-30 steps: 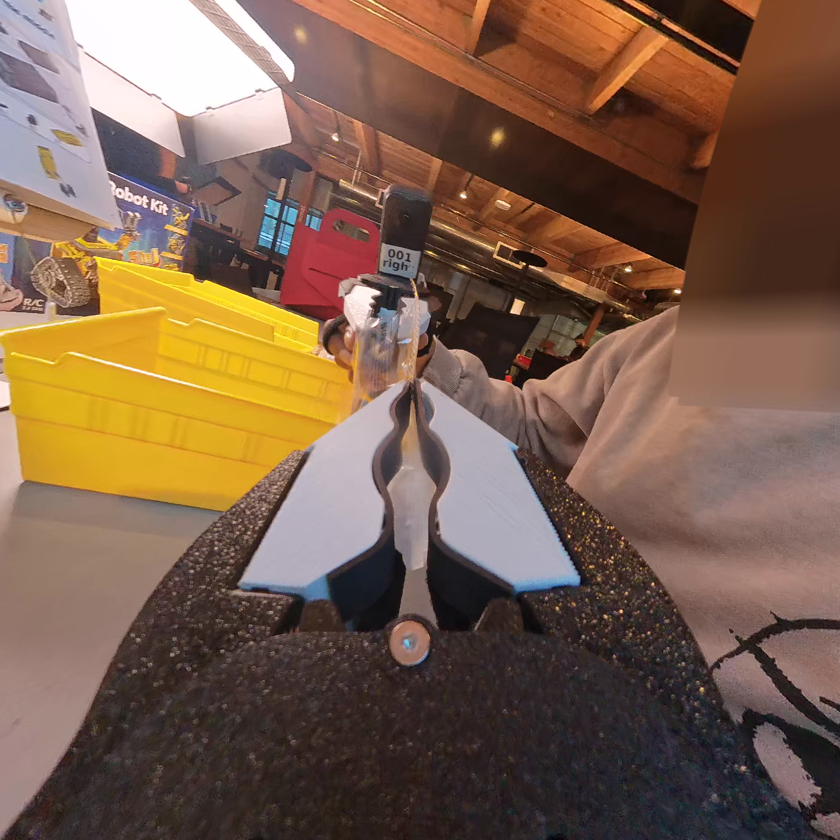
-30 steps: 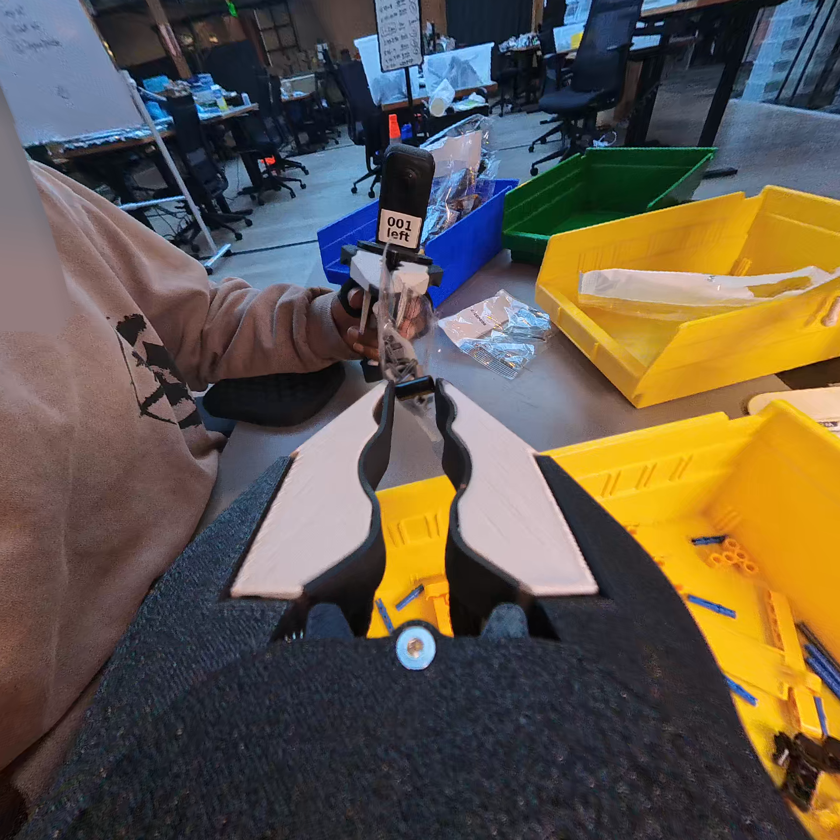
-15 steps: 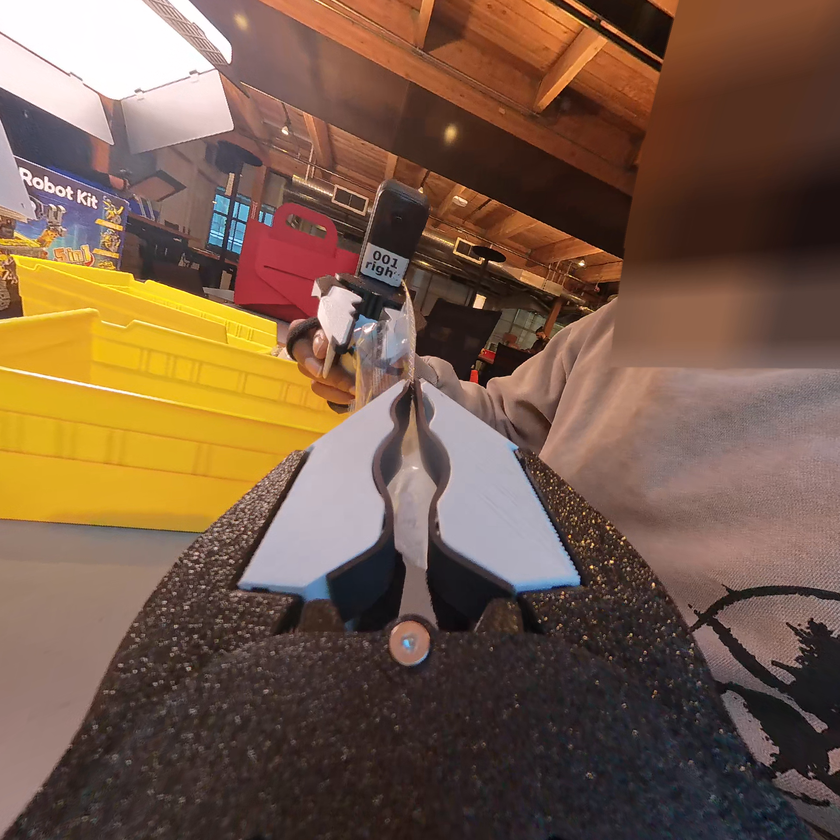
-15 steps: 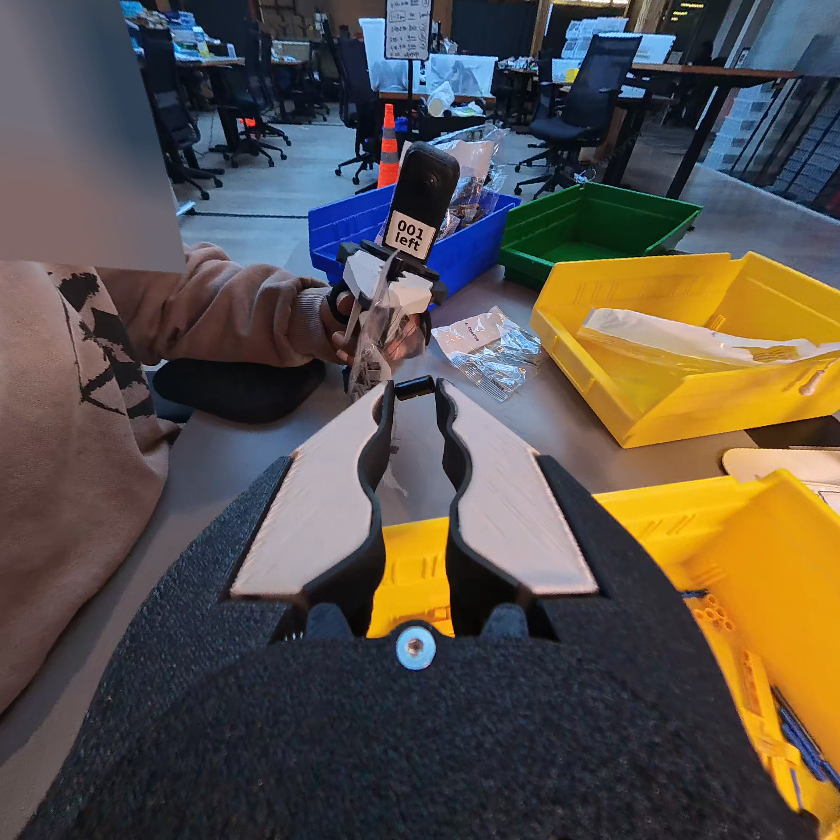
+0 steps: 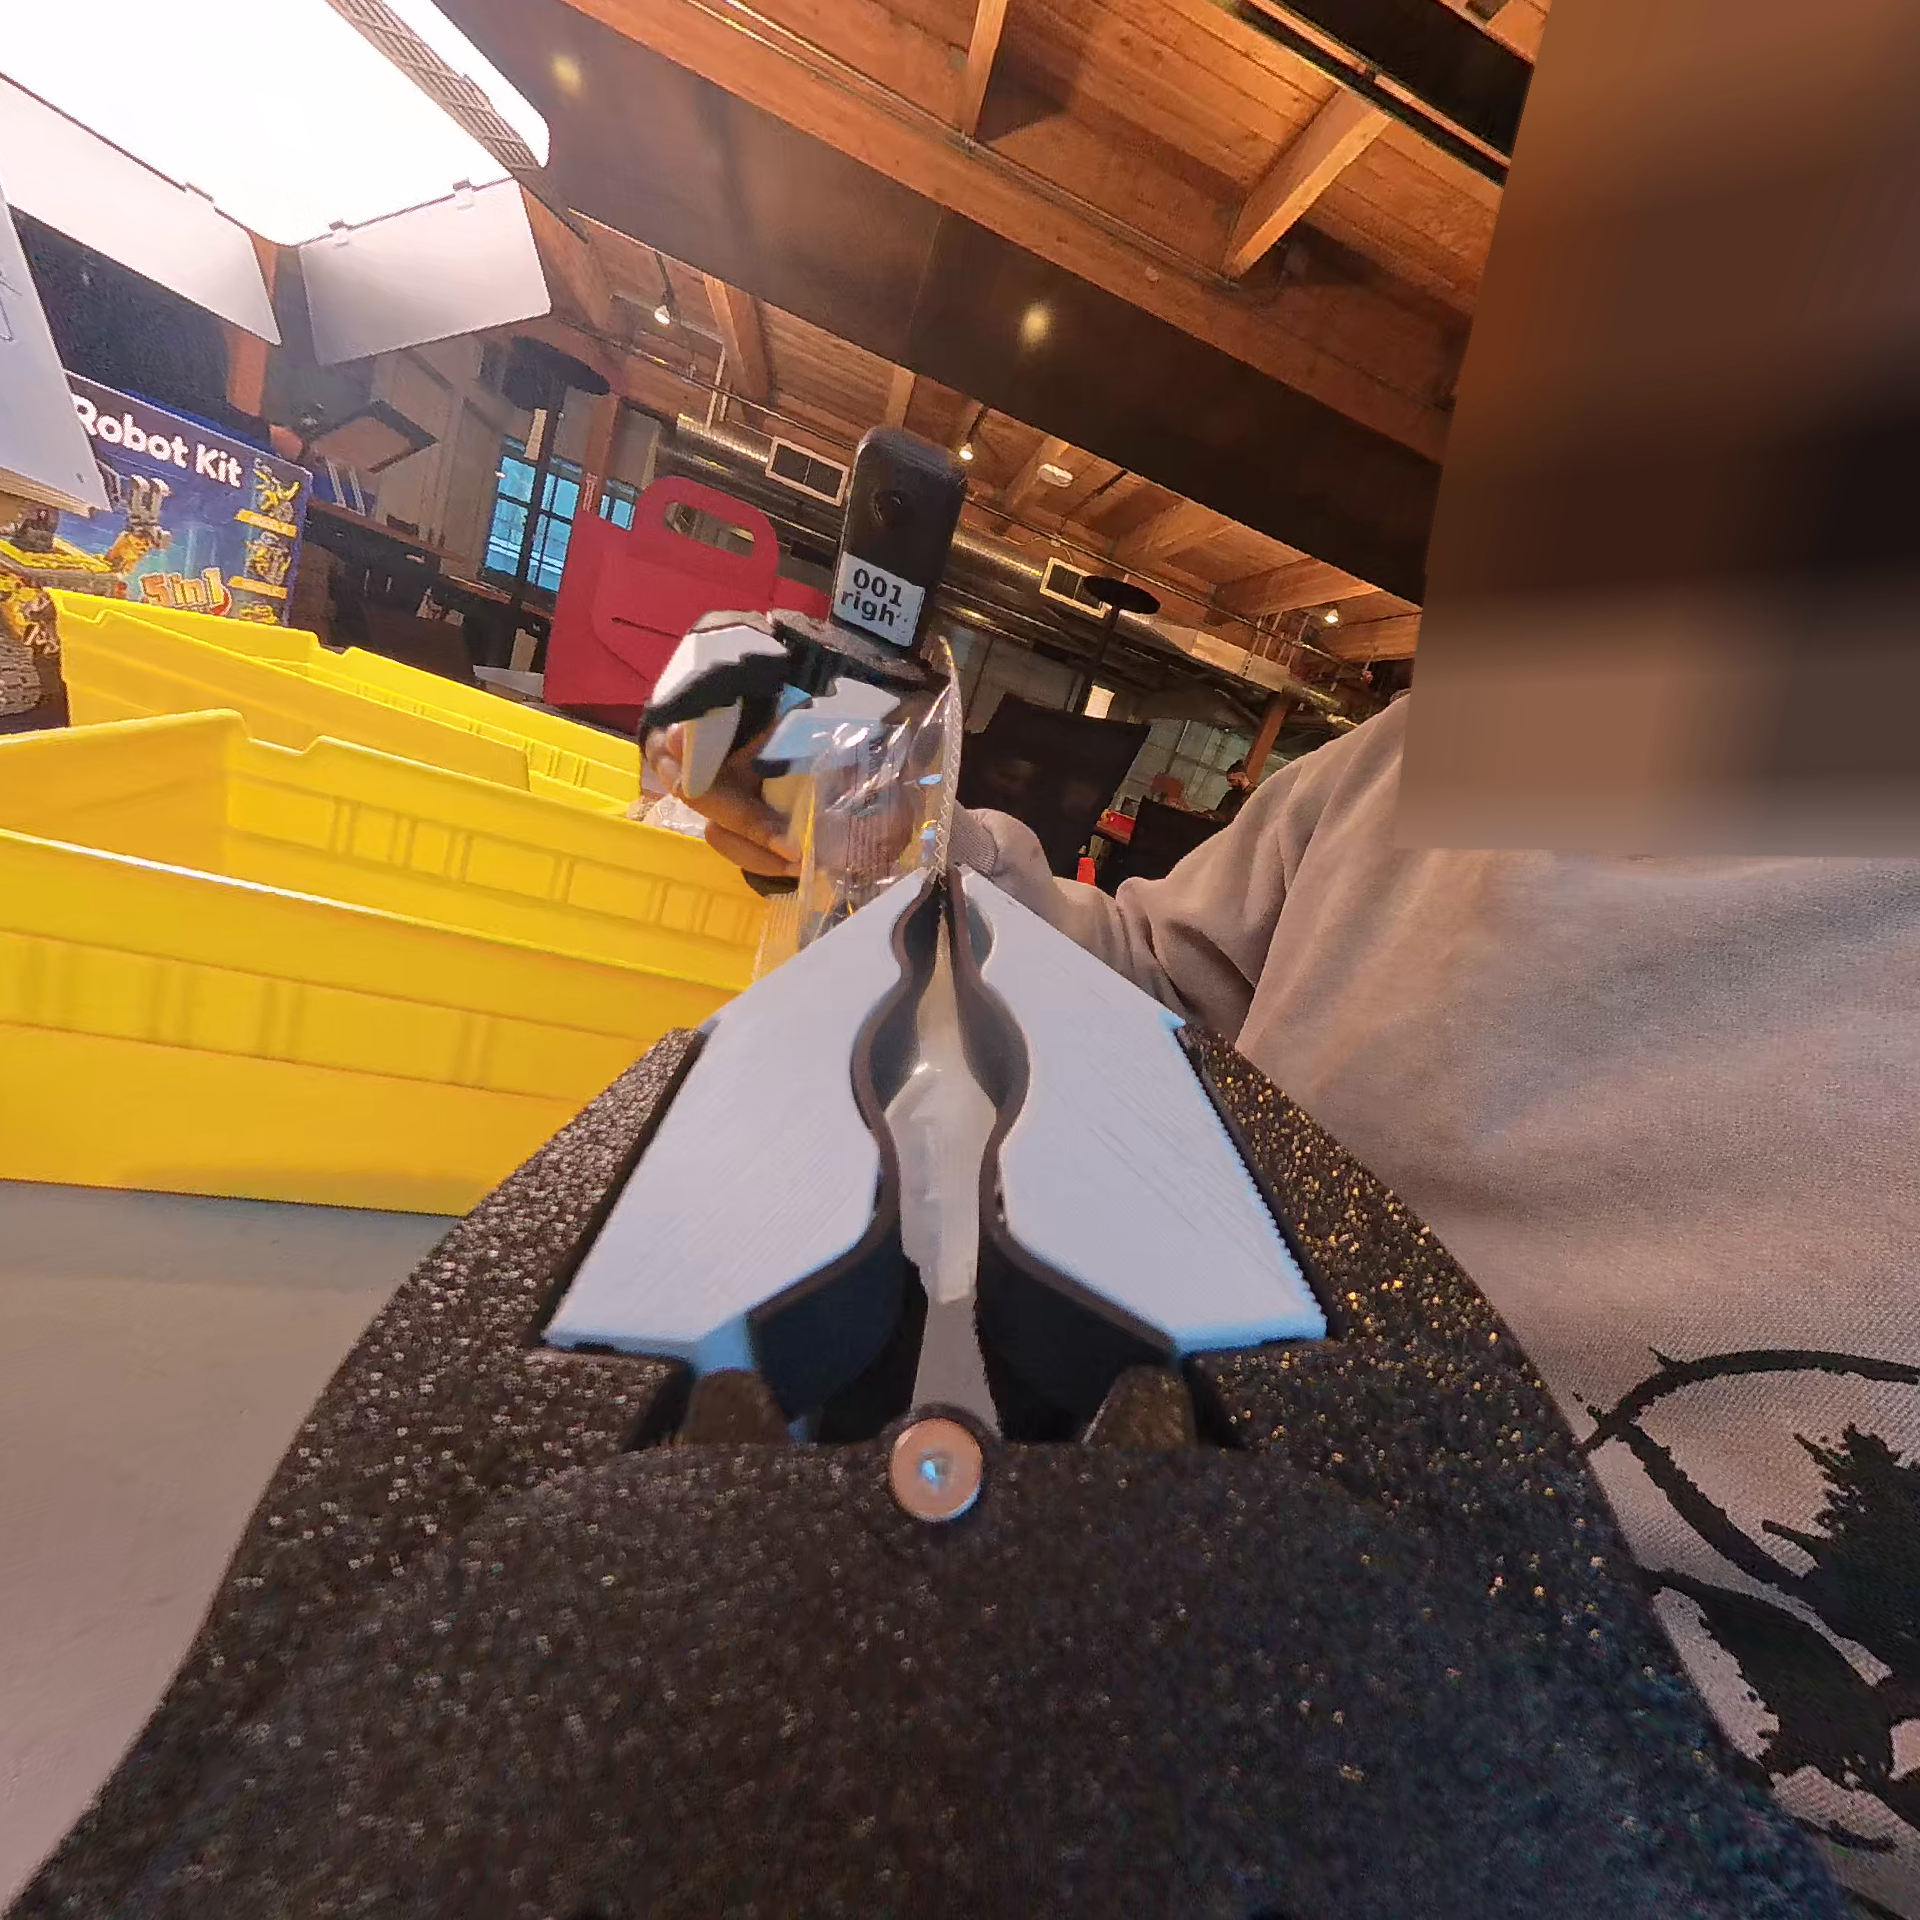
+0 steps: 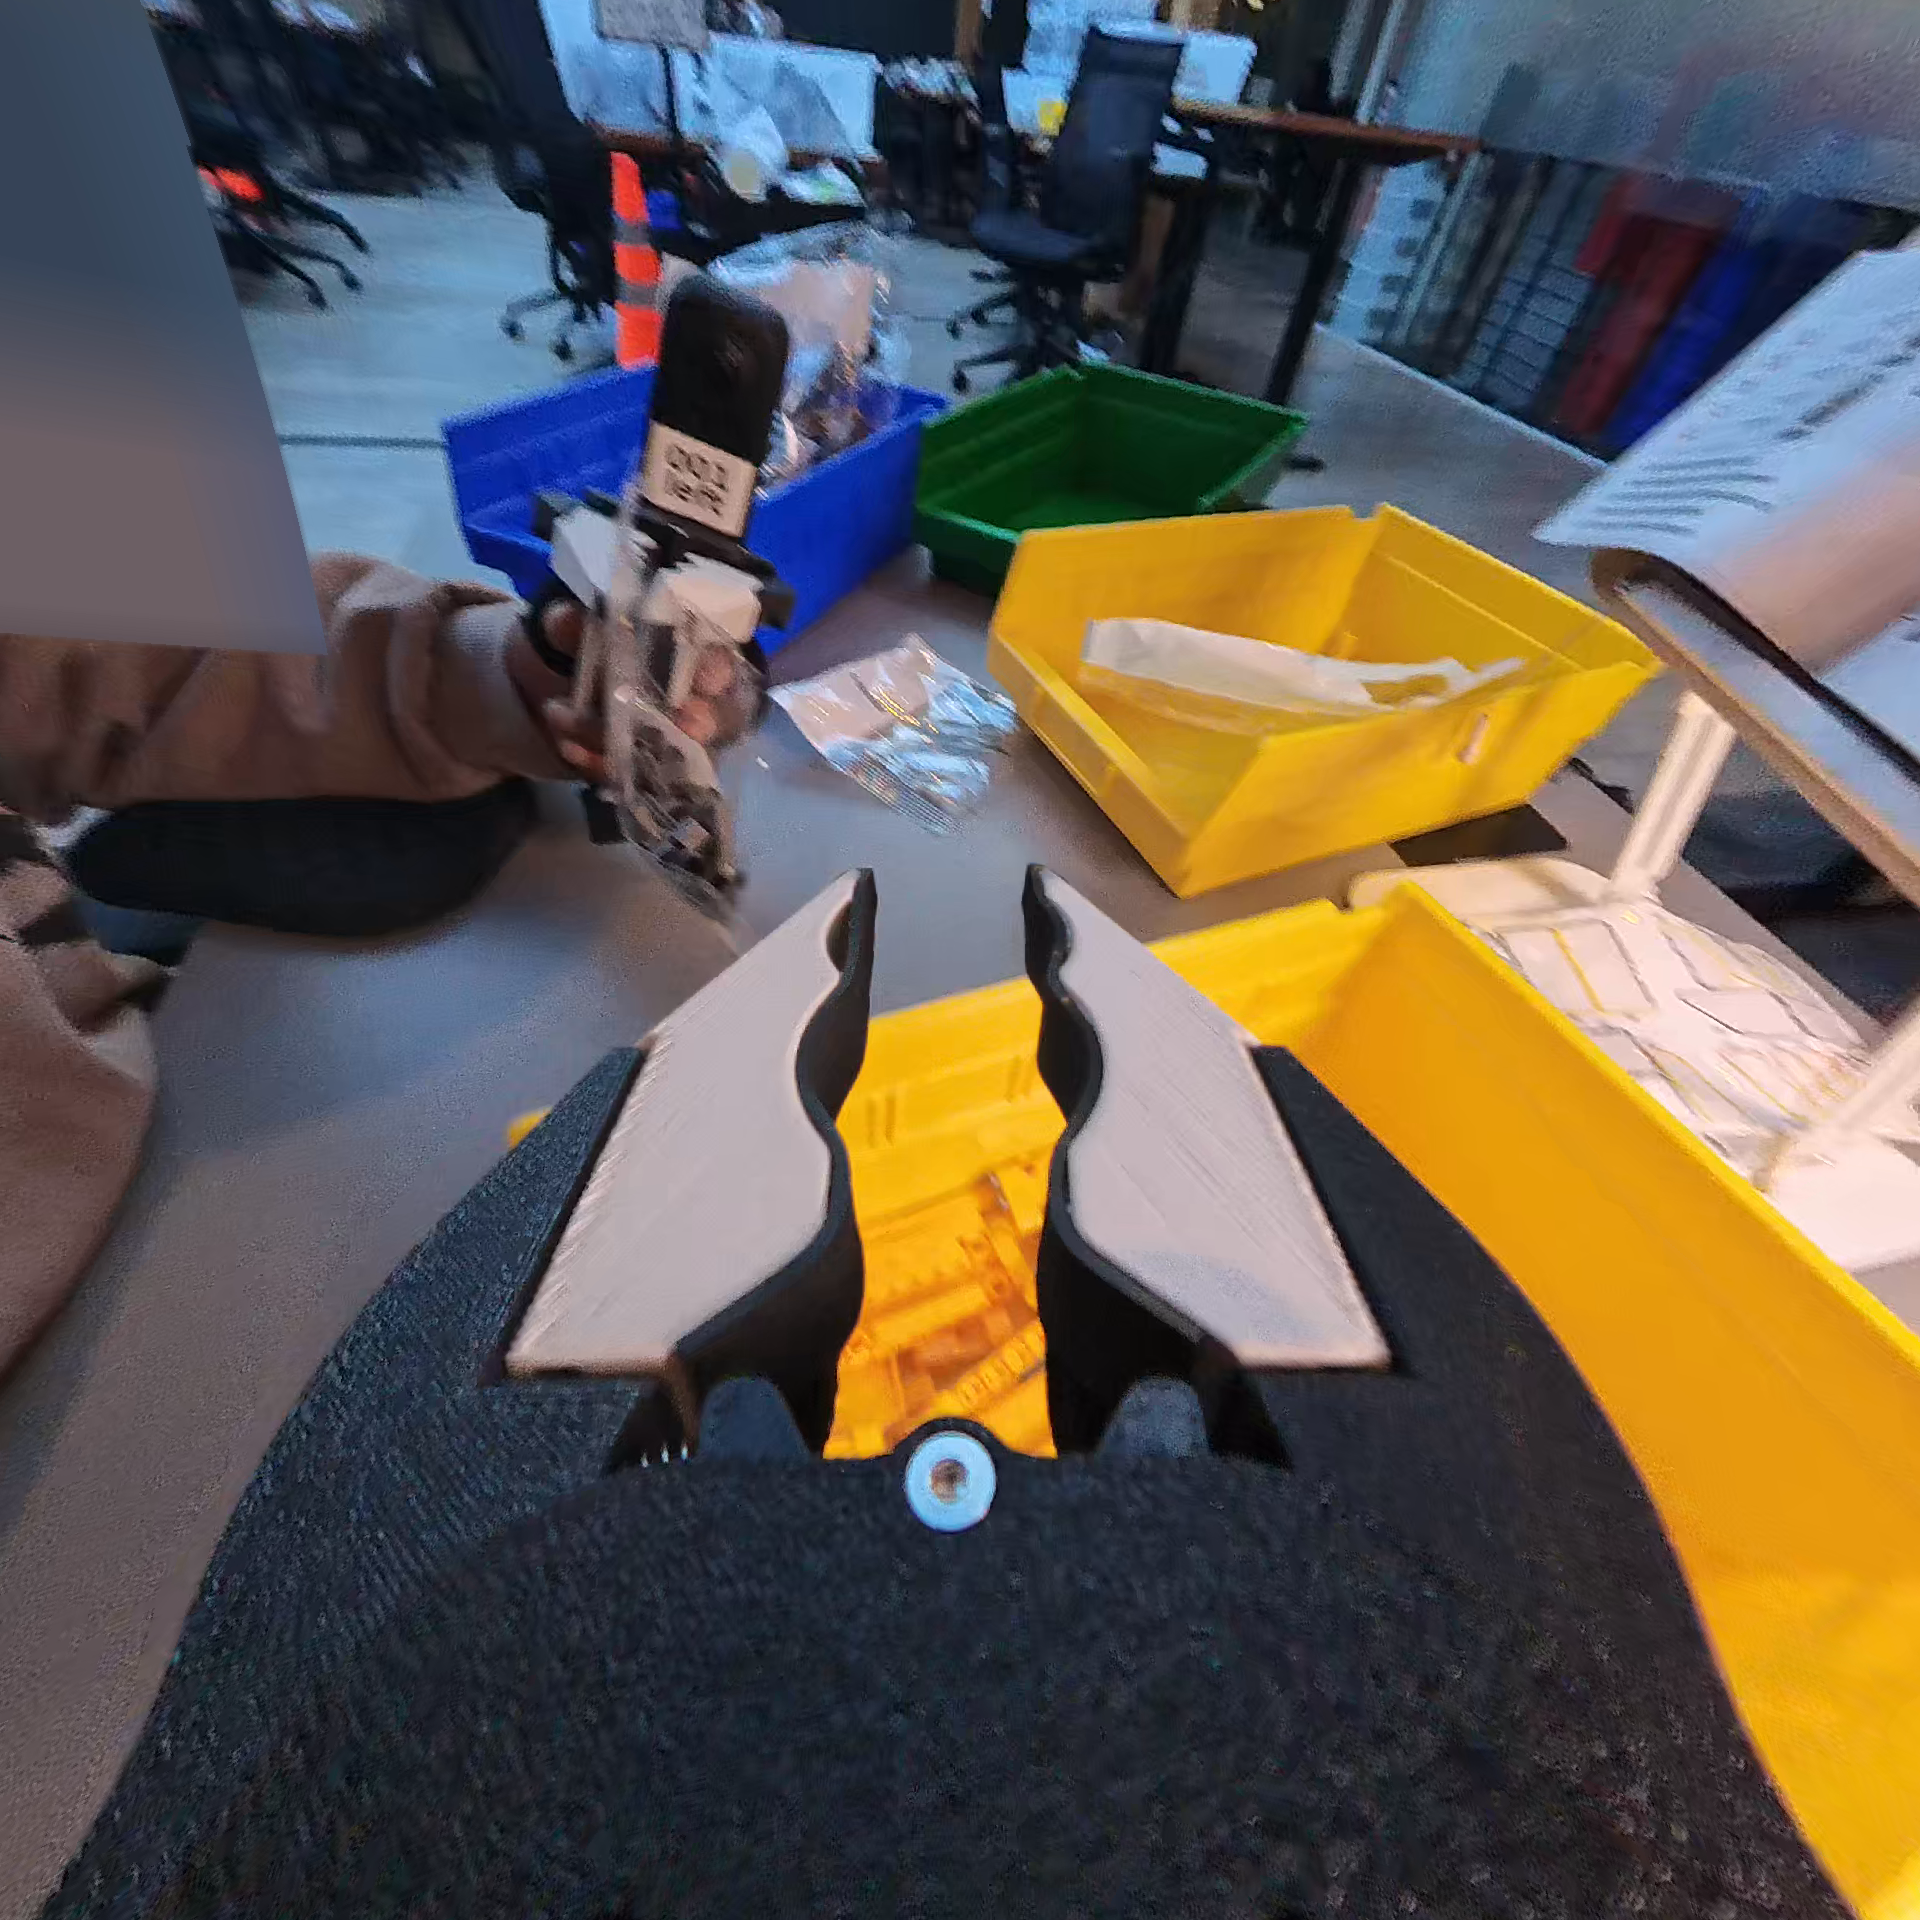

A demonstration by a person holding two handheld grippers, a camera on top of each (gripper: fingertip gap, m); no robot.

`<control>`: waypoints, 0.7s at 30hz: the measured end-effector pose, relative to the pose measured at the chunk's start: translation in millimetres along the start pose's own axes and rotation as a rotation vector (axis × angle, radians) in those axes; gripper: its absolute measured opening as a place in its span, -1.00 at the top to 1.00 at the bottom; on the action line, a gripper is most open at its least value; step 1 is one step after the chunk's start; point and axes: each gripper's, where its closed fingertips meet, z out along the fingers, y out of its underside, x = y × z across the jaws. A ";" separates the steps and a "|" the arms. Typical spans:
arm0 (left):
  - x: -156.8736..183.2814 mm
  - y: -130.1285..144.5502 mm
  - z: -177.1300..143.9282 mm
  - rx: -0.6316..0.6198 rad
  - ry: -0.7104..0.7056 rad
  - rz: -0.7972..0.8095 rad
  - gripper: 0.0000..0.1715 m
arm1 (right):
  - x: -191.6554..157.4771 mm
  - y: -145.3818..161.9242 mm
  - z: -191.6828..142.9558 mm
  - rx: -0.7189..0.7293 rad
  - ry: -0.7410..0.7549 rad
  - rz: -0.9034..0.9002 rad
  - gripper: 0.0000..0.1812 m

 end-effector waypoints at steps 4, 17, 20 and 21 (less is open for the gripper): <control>0.2 2.0 0.9 -0.012 0.001 0.006 1.00 | 46.8 52.9 -41.2 -0.366 0.205 -0.090 0.74; 6.6 16.2 8.0 -0.096 0.013 0.047 1.00 | 34.3 181.0 -112.5 -1.560 -0.212 -0.325 0.66; 8.1 16.0 7.7 -0.100 0.012 0.059 1.00 | 30.1 196.1 -122.8 -1.721 -0.277 -0.368 0.66; 8.5 15.3 7.4 -0.099 0.012 0.061 1.00 | 28.7 200.4 -123.1 -1.742 -0.289 -0.372 0.68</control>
